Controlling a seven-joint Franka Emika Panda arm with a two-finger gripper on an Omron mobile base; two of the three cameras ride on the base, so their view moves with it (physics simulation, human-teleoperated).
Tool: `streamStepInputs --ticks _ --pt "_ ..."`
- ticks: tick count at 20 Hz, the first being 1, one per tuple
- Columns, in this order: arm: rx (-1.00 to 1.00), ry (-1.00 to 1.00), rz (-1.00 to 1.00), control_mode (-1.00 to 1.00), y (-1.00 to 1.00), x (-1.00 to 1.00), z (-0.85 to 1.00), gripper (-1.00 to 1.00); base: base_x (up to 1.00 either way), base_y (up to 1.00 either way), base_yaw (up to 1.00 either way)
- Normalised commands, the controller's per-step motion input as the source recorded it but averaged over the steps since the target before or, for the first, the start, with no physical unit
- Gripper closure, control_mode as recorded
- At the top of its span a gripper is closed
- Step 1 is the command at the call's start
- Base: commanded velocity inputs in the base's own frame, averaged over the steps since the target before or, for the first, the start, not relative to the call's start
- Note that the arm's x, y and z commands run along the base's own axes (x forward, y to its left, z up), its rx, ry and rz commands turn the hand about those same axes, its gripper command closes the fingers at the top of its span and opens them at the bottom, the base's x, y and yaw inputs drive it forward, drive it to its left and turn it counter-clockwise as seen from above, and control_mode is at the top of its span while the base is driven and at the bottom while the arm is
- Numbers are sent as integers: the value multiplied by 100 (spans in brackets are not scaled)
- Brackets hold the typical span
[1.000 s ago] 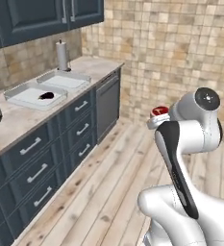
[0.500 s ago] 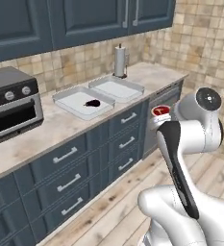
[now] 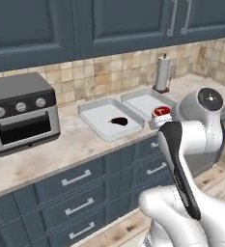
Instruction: Place one eggplant and one steak in each tupperware on the nearby counter, to pack two identical lunches.
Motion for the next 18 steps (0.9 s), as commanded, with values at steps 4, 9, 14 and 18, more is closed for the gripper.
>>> streamStepInputs --ticks 4,9,14,18 --pt "0 0 0 100 0 0 0 100 100 0 53" --pt "0 0 0 100 0 0 0 100 100 -46 33" --pt "2 22 14 -100 -26 52 -60 100 40 -29 12" --pt "0 46 23 -100 20 94 -100 100 0 0 0"
